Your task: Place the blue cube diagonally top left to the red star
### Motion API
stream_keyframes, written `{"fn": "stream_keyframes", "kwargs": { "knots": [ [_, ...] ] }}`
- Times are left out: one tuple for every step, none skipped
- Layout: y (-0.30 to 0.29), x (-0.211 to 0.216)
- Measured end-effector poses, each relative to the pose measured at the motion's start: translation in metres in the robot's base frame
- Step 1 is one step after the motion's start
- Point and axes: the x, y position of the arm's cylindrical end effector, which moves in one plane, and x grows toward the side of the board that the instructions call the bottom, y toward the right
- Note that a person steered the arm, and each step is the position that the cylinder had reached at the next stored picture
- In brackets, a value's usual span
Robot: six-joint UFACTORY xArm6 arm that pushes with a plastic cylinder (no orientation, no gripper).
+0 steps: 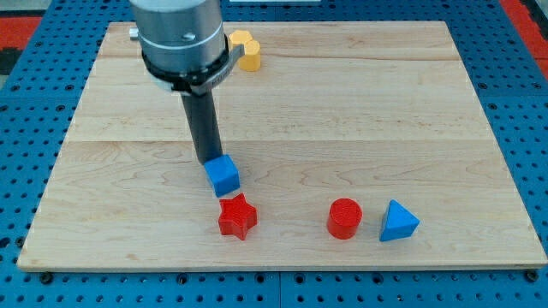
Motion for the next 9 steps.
{"fn": "stream_keyframes", "kwargs": {
  "knots": [
    [0.007, -0.001],
    [0.01, 0.007],
    [0.09, 0.013],
    [0.108, 0.016],
    [0.118, 0.053],
    [0.095, 0.071],
    [0.066, 0.06],
    [0.048, 0.028],
    [0.021, 0.028]
  ]
}}
